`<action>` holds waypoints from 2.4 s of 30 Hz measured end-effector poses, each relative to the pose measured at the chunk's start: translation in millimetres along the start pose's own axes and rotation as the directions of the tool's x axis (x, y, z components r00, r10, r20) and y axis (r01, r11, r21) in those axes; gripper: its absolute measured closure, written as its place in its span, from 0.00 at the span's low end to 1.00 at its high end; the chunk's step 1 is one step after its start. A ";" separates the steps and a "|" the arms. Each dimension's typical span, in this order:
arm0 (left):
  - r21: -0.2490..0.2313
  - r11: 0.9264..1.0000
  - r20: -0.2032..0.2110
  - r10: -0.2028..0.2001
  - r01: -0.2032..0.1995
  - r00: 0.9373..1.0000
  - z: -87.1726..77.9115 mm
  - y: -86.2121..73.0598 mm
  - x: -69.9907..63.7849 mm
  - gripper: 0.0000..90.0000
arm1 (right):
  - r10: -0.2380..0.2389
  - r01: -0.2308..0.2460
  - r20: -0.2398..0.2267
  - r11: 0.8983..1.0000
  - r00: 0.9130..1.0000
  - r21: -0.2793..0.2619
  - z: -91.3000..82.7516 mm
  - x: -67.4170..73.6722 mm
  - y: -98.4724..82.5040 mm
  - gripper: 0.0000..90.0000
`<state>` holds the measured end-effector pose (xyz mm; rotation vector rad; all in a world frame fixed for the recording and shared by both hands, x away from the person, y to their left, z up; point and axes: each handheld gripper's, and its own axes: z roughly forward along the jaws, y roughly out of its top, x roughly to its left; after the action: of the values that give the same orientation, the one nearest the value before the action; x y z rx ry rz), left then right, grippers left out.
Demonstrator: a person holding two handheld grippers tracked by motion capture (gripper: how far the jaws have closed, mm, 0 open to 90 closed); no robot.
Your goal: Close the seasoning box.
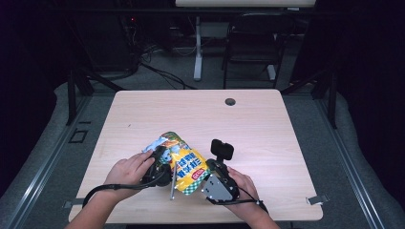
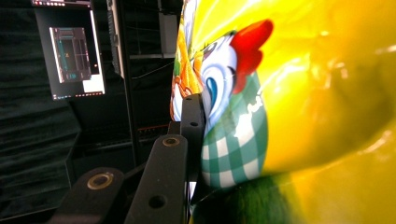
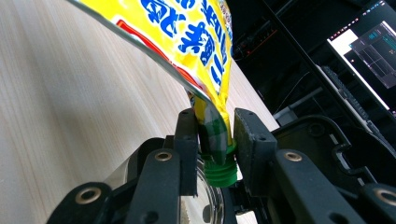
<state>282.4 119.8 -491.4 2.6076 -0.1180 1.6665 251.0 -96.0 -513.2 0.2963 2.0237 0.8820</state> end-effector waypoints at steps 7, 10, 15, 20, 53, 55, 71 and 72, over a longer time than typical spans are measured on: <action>-0.014 0.999 0.019 -0.046 0.046 0.999 3.4 -1.1 -6.3 0.91 | 0.021 -0.021 0.005 1.000 1.000 -0.006 1.7 1.5 -4.1 0.79; -0.032 0.997 0.018 -0.069 0.070 0.997 4.5 -2.1 -8.1 0.91 | 0.034 -0.033 0.011 0.999 0.999 -0.011 1.3 1.0 -4.7 0.78; -0.036 0.994 0.036 -0.106 0.107 0.994 3.6 -3.9 -9.1 0.92 | 0.051 -0.051 0.020 0.998 0.998 -0.031 0.0 0.0 -4.0 0.78; -0.047 0.990 0.046 -0.128 0.130 0.991 3.5 -5.0 -11.9 0.93 | 0.055 -0.054 0.035 0.998 0.998 -0.038 -0.6 0.0 -4.4 0.76; -0.051 0.957 0.153 -0.275 0.286 0.949 11.7 -7.5 -27.5 0.91 | 0.055 -0.054 0.019 0.997 0.998 -0.051 -4.9 0.7 5.3 0.78; -0.053 0.953 0.157 -0.286 0.297 0.945 11.7 -7.8 -27.8 0.92 | 0.047 -0.046 0.015 0.998 0.999 -0.045 -5.5 -0.5 6.6 0.78; -0.063 0.912 0.208 -0.386 0.406 0.899 13.3 -10.8 -33.7 0.91 | -0.055 0.055 -0.041 0.998 0.998 -0.004 -5.0 -12.6 18.5 0.78; -0.063 0.909 0.215 -0.392 0.413 0.895 13.6 -11.1 -33.7 0.91 | -0.059 0.059 -0.044 0.998 0.997 -0.005 -4.8 -13.2 19.0 0.78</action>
<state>281.6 131.2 -527.7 2.4887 0.3007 1.2263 252.6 -91.4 -490.1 0.2158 2.0609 0.8617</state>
